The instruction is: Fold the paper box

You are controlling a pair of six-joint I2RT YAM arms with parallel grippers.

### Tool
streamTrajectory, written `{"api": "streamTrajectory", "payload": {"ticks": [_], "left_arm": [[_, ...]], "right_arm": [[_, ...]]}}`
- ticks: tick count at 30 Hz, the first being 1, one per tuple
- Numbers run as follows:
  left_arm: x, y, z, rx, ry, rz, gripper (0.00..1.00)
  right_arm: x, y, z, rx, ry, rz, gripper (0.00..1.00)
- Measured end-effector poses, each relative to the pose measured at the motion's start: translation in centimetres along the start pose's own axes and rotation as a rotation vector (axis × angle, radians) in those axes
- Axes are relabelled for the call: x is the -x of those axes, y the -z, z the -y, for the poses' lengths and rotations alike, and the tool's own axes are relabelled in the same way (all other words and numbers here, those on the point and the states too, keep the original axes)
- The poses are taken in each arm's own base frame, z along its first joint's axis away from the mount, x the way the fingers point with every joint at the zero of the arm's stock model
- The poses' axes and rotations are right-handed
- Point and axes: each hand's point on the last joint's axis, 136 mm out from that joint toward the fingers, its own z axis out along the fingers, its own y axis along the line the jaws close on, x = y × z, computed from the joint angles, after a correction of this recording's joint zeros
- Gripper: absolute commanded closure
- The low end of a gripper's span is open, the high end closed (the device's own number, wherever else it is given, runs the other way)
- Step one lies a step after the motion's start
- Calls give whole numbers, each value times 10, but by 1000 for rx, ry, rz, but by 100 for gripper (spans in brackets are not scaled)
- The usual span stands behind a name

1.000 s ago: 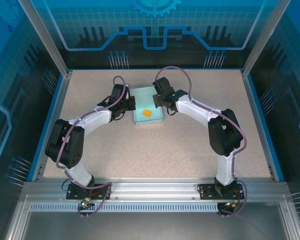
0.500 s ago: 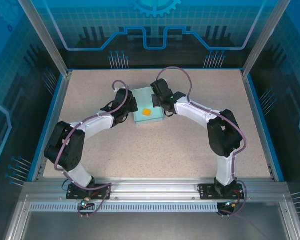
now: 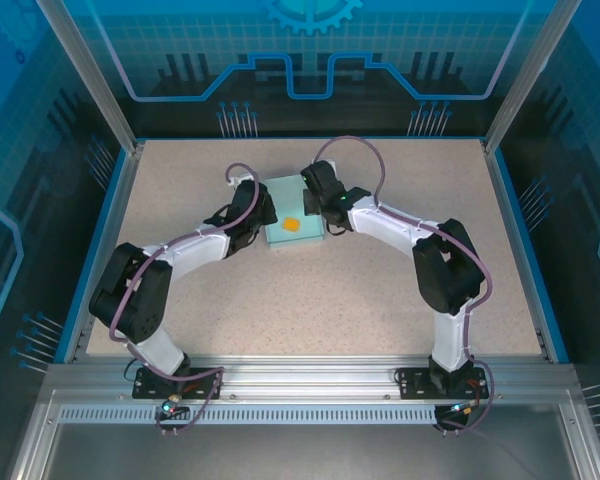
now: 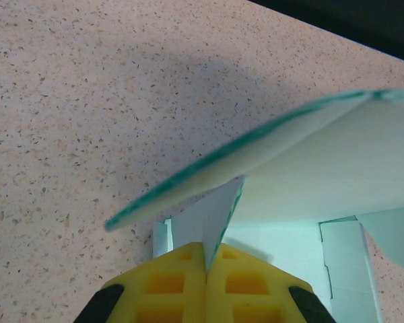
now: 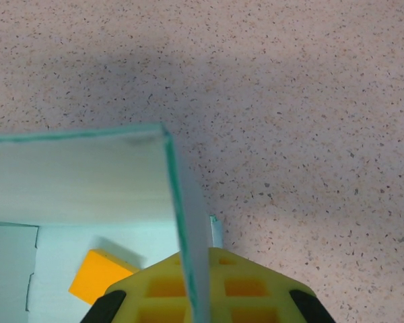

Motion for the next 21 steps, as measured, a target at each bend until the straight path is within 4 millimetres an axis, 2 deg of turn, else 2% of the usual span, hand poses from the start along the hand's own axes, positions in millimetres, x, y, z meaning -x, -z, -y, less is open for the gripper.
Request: {"api": "streamTrajectory", "payload": {"ticks": [12,21], "left_arm": [[-10,-2,-5,-6,19,17,100],[-15,3,-7,-8,17,50,100]], "right_arm": [[-14,-3,-3,-23,-25,35,99],[-19,2,-6,-16,-39,80,98]]}}
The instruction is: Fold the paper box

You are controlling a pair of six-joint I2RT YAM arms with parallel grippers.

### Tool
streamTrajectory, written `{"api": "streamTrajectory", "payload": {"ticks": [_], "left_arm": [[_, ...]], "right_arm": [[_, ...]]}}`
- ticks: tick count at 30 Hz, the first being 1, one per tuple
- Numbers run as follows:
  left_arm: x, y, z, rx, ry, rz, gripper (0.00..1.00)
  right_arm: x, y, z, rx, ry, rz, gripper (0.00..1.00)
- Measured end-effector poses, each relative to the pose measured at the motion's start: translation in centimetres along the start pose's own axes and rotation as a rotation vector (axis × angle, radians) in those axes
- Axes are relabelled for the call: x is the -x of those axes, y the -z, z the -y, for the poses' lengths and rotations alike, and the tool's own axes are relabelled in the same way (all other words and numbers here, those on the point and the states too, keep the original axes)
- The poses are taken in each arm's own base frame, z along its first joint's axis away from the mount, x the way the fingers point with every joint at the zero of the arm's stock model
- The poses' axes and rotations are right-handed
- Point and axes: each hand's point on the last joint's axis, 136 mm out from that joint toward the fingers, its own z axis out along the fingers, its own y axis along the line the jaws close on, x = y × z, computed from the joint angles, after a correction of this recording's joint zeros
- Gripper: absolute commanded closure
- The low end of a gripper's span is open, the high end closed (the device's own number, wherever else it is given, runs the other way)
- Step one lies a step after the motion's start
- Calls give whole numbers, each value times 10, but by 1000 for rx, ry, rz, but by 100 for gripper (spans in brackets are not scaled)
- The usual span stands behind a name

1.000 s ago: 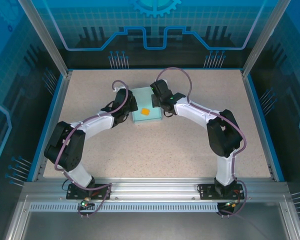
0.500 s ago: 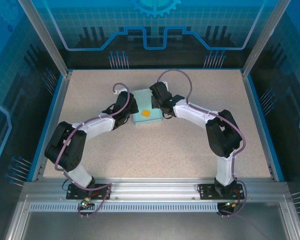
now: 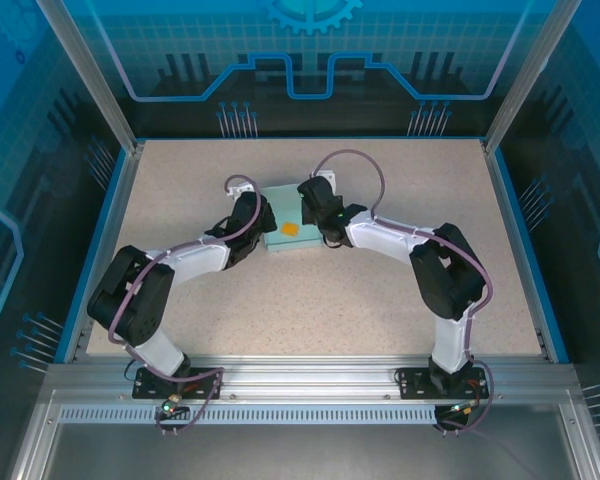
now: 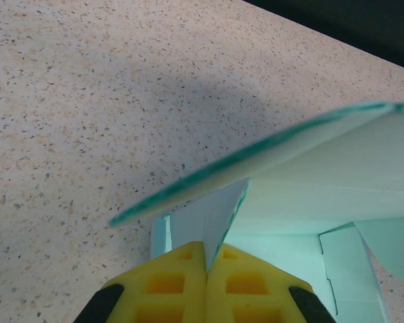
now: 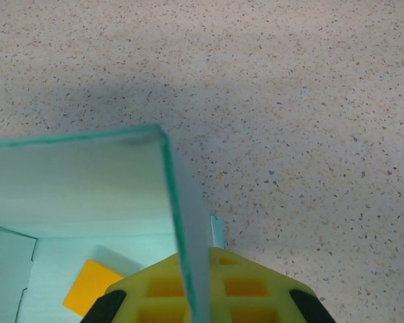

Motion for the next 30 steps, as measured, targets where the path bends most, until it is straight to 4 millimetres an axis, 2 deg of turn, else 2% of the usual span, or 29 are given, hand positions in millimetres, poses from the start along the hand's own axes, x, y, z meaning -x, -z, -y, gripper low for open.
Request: {"api": "streamTrajectory", "payload": {"ticks": [17,30], "left_arm": [[-9,9,-4,-17,0,43,100],[-17,19,-10,-31,-7,72,100]], "right_arm": [[-11,3,-5,51,-117,55,97],[-23,10,-10,81,-134,121,98]]}}
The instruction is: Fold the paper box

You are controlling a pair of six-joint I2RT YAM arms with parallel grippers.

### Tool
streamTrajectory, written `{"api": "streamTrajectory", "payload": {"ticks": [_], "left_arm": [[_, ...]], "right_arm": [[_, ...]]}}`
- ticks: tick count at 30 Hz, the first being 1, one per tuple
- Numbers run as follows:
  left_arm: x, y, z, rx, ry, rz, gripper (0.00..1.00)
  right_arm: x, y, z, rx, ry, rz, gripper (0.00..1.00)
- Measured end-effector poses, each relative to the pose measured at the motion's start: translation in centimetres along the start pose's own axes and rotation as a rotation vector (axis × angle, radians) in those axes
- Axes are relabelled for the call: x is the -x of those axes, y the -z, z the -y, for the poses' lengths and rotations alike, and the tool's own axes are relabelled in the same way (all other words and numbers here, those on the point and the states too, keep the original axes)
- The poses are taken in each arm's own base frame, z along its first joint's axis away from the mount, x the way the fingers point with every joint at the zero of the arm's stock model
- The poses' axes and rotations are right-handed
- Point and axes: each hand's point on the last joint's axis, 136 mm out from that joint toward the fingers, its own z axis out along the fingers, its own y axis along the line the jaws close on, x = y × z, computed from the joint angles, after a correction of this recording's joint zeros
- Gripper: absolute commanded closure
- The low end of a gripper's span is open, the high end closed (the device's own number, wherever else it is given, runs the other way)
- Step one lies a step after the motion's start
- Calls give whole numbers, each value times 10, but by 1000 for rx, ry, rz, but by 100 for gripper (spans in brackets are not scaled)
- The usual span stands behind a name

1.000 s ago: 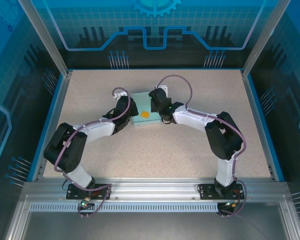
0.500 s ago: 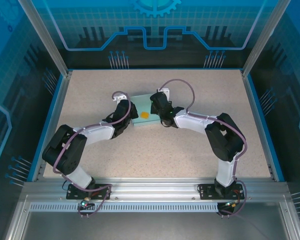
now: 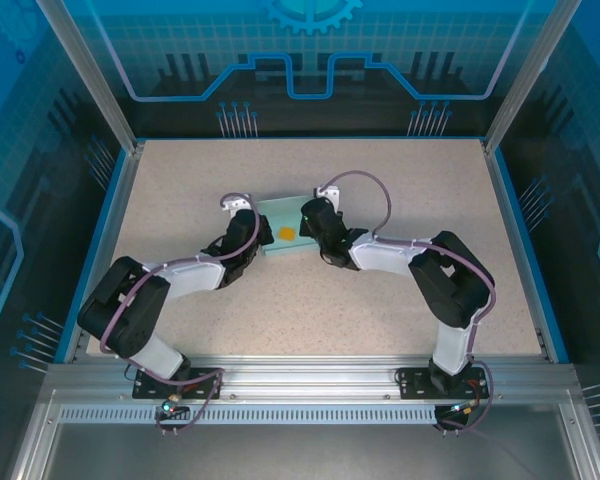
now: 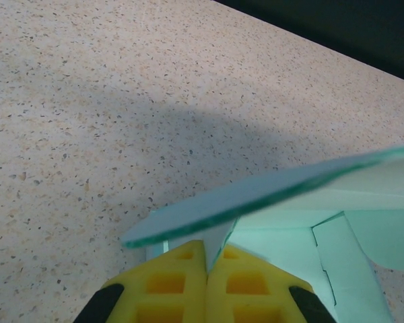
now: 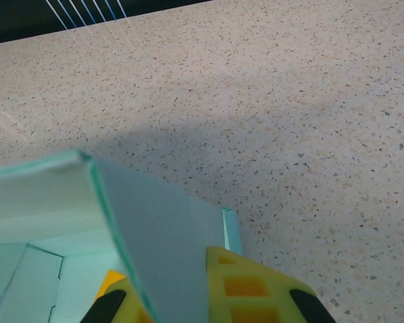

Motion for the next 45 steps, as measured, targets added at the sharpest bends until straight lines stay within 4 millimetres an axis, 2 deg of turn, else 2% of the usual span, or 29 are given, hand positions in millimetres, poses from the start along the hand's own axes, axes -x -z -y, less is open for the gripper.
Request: {"api": "streamTrajectory", "payload": {"ticks": [45], "left_arm": [[-26,26,-14,-45,-24,122,100]], "right_arm": [[-31,26,-4,40,100,163,100]]}}
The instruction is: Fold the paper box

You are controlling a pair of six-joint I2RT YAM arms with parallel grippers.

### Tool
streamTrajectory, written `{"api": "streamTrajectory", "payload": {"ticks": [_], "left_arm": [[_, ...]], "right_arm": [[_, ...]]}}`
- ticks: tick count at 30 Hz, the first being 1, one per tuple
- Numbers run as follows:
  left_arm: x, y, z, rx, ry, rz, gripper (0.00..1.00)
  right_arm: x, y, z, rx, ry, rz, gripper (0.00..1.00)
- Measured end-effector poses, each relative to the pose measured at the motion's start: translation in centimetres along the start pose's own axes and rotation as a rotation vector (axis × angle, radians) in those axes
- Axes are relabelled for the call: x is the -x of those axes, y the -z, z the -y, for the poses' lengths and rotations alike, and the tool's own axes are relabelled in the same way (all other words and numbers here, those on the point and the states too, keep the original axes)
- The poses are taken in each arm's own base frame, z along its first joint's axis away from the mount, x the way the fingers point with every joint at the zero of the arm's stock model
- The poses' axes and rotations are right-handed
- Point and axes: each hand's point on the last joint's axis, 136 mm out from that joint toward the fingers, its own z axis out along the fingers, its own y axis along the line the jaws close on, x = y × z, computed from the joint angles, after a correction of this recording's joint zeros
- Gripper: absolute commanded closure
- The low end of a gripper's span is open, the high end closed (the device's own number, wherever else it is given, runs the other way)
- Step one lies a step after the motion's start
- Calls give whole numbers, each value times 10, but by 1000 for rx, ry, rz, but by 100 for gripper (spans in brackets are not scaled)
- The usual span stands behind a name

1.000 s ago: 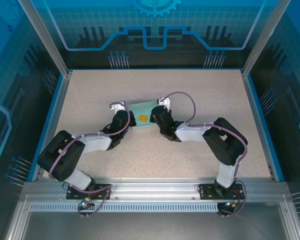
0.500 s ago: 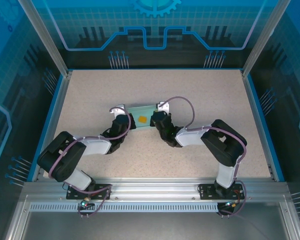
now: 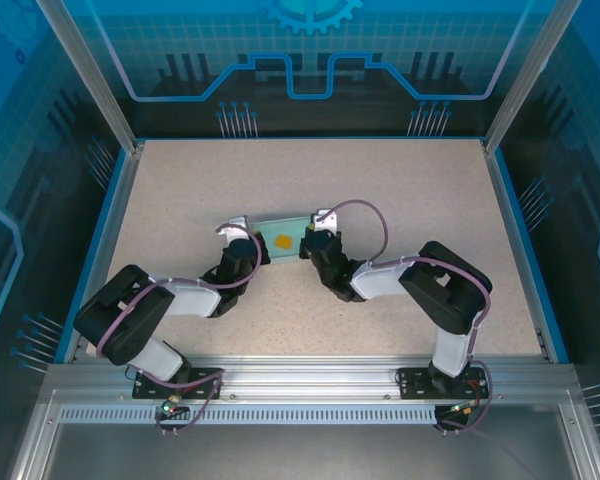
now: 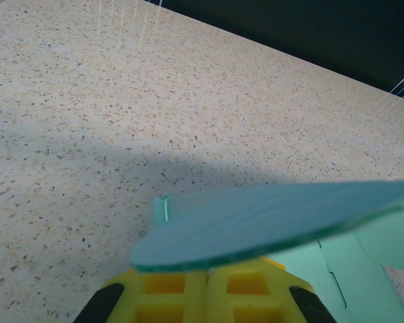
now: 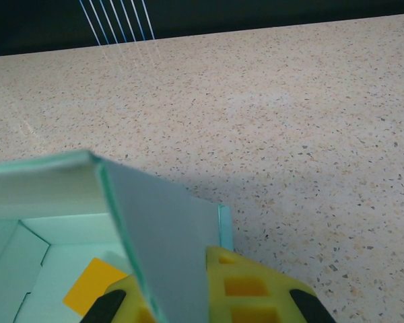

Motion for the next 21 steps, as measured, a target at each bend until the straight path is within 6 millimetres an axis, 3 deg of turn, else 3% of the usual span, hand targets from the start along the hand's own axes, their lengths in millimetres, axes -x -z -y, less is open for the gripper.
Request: {"api": "streamTrajectory", "payload": {"ticks": [11,21], "left_arm": [[2,2,0,2,-5,2,97],[1,3,-1,3,-20,0,88]], "right_arm": [[-1,1,0,-9,24,13,100],[-2,1,0,-10,43,12,100]]}}
